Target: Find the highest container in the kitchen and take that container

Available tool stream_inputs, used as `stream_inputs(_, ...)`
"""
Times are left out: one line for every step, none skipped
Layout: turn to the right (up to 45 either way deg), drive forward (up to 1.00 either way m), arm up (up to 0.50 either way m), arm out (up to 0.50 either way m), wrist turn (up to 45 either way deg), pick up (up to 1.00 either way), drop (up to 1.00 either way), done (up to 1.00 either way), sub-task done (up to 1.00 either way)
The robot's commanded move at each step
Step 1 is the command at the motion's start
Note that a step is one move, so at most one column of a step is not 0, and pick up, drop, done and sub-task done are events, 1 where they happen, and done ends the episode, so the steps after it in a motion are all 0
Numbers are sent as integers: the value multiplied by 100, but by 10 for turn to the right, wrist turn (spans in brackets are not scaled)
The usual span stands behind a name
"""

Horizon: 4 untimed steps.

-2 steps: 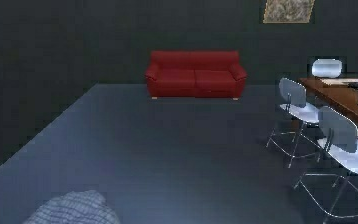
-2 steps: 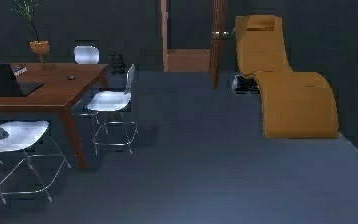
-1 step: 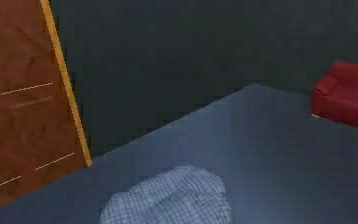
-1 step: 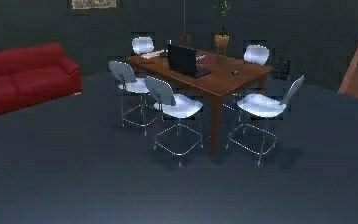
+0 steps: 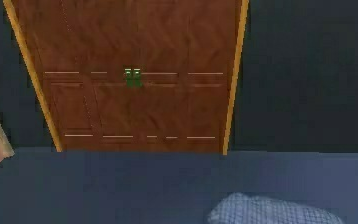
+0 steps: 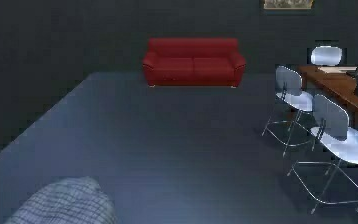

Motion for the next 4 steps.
stream_inputs(-420, 0, 0, 0, 0, 0, 0, 0, 0)
stream_inputs(0, 60, 0, 0, 0, 0, 0, 0, 0)
stream_inputs(-450, 0, 0, 0, 0, 0, 0, 0, 0)
stream_inputs(0, 100, 0, 0, 0, 0, 0, 0, 0)
